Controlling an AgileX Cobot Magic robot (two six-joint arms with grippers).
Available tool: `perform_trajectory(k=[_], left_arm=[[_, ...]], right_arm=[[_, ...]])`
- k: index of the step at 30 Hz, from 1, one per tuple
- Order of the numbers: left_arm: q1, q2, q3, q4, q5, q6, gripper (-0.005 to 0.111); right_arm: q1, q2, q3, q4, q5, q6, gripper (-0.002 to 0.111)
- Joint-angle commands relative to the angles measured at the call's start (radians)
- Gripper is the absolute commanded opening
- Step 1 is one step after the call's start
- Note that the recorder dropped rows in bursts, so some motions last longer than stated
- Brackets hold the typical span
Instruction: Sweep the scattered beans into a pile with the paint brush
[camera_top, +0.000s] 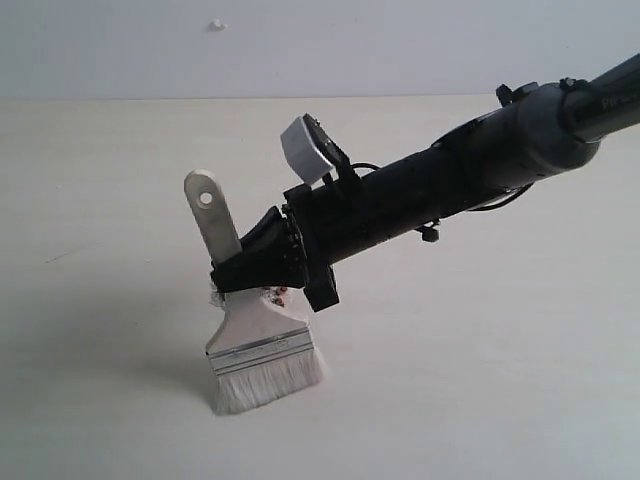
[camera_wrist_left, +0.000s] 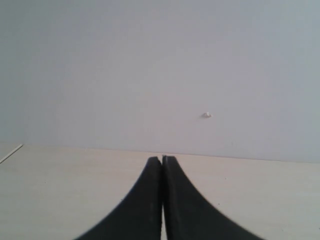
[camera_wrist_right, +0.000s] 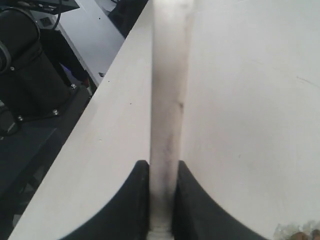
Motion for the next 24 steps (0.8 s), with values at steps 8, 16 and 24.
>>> perform_trajectory(k=[8,16,24], left_arm=[[0.003,-0.006,0.003,-0.006,-0.008,0.000,0.000],[0.003,-0.006,0.003,-0.006,-0.008,0.000,0.000],[0.003,-0.006,0.003,-0.006,-0.008,0.000,0.000]], right_arm=[[0.000,0.065,-0.121,-0.026,0.013,-0.021,0.000],[0.000,0.086,-0.187,-0.023,-0.043,-0.021,0.000],[-0.001,0.086,-0.207,0.009,-0.055,-0.021,0.000]])
